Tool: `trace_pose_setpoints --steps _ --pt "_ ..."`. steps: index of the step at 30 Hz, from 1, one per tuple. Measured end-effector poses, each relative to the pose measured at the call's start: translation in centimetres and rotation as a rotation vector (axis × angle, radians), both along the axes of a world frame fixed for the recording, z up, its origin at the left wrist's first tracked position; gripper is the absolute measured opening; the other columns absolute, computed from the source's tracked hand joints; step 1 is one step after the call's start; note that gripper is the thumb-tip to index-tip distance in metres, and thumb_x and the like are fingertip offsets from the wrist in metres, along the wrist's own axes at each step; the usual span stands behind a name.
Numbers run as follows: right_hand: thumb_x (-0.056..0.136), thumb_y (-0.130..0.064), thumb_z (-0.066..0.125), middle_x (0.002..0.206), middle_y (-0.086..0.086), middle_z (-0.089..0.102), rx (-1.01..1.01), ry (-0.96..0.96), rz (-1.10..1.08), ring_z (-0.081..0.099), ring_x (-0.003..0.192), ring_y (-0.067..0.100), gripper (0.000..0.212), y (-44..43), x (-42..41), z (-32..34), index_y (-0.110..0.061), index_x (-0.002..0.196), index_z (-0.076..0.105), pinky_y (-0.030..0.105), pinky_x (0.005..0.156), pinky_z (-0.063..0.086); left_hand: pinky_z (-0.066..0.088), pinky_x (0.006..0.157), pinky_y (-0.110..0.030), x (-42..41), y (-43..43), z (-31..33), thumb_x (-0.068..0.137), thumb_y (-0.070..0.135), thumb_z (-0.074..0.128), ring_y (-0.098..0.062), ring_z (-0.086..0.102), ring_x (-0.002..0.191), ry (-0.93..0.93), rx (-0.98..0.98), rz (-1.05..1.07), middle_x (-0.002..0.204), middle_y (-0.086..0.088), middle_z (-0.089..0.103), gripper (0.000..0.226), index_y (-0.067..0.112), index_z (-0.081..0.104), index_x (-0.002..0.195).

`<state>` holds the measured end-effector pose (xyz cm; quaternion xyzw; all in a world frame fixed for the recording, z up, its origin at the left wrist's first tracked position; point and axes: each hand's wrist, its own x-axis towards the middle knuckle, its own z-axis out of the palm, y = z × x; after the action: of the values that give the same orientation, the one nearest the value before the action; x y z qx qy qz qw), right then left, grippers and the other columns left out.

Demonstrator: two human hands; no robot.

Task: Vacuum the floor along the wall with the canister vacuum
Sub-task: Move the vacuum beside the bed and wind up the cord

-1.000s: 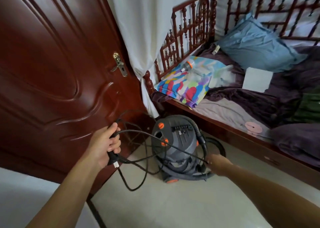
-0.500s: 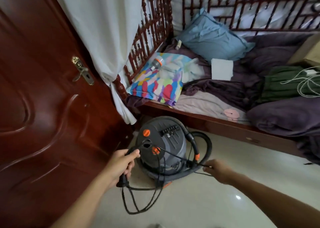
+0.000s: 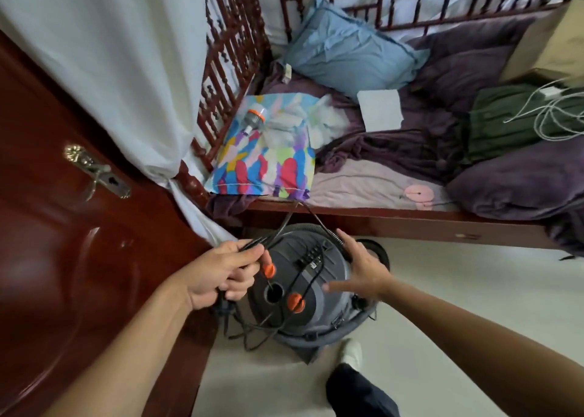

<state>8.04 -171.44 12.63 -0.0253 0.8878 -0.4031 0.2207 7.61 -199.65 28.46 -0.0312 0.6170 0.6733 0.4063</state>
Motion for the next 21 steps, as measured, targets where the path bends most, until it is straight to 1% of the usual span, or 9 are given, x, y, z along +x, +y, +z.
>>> trace_pose_setpoints --steps 3,6,9,10,12,15,17,19,21 --pt "0.04 -0.085 0.076 0.158 -0.008 0.027 -0.148 0.032 -0.025 0.031 0.142 0.011 0.139 -3.3 -4.1 -1.3 -0.049 0.151 0.002 0.033 0.112 0.034 0.025 0.036 -0.016 -3.3 -0.3 0.5 0.093 0.029 0.06 -0.004 0.02 0.034 -0.114 0.156 -0.062 0.049 0.006 0.025 0.022 0.007 0.062 0.09" --pt "0.043 -0.076 0.084 0.143 -0.004 0.053 -0.364 -0.046 -0.171 0.05 0.132 0.011 0.124 -6.3 -8.2 -3.1 -0.033 0.149 0.036 0.038 0.109 0.044 0.028 0.037 -0.015 -6.4 -0.4 0.6 0.088 0.032 0.068 -0.003 0.021 0.035 -0.21 0.276 -0.113 0.049 0.008 0.028 0.026 0.007 0.063 0.092" --pt "0.058 -0.063 0.083 0.088 0.001 0.077 -0.443 -0.174 -0.225 0.07 0.082 0.007 0.06 -8.2 -10.8 -5.0 -0.015 0.093 0.075 0.041 0.085 0.057 0.03 0.037 -0.015 -9.3 -1.8 -0.2 0.093 0.03 0.063 -0.004 0.021 0.036 -0.248 0.373 -0.113 0.05 0.007 0.025 0.025 0.006 0.064 0.096" --pt "0.069 -0.055 0.08 0.072 0.004 0.074 -0.466 -0.205 -0.241 0.068 0.067 0.01 0.043 -8.5 -11.3 -5.5 -0.012 0.074 0.074 0.04 0.076 0.056 0.03 0.037 -0.016 -10.2 -2.8 -0.6 0.093 0.03 0.062 -0.005 0.021 0.036 -0.256 0.393 -0.088 0.051 0.006 0.024 0.025 0.005 0.063 0.097" --pt "0.086 -0.041 0.071 0.055 0.004 0.063 -0.496 -0.274 -0.317 0.058 0.055 0.017 0.043 -8.5 -11.6 -6.4 -0.014 0.053 0.065 0.035 0.065 0.047 0.029 0.037 -0.019 -11.5 -5.3 -2.0 0.094 0.027 0.06 -0.006 0.02 0.036 -0.261 0.383 0.014 0.05 0.006 0.023 0.023 0.004 0.062 0.095" --pt "0.093 -0.046 0.061 0.047 -0.008 0.048 -0.312 -0.283 -0.378 0.046 0.046 0.012 0.05 -7.4 -11.8 -6.9 -0.019 0.052 0.051 0.029 0.056 0.036 0.037 0.045 -0.027 -12.6 -8.7 -5.2 0.093 0.019 0.052 -0.011 0.025 0.039 -0.216 0.092 0.171 0.049 0.002 0.025 0.021 0.0 0.059 0.088" --pt "0.094 -0.047 0.058 0.045 -0.009 0.049 -0.135 -0.246 -0.333 0.047 0.044 0.006 0.05 -6.8 -11.6 -6.9 -0.019 0.054 0.052 0.029 0.051 0.035 0.045 0.061 -0.034 -13.0 -10.2 -7.8 0.085 0.017 0.062 -0.017 0.04 0.047 -0.181 -0.128 0.133 0.053 -0.008 0.037 0.021 -0.003 0.056 0.09" --pt "0.096 -0.045 0.056 0.06 -0.004 0.062 -0.006 -0.213 -0.281 0.06 0.06 0.012 0.042 -6.9 -11.1 -6.7 -0.019 0.064 0.061 0.032 0.057 0.043 0.046 0.076 -0.034 -13.8 -10.6 -9.9 0.077 0.017 0.076 -0.024 0.052 0.061 -0.15 -0.285 -0.036 0.062 -0.015 0.05 0.034 -0.005 0.057 0.095" --pt "0.097 -0.042 0.055 0.086 0.007 0.072 0.086 -0.211 -0.25 0.067 0.084 0.024 0.032 -7.6 -10.7 -6.6 -0.016 0.087 0.069 0.036 0.072 0.051 0.048 0.072 -0.025 -14.9 -10.1 -11.8 0.071 0.02 0.08 -0.024 0.058 0.067 -0.085 -0.393 -0.205 0.069 -0.013 0.06 0.043 -0.004 0.059 0.1"
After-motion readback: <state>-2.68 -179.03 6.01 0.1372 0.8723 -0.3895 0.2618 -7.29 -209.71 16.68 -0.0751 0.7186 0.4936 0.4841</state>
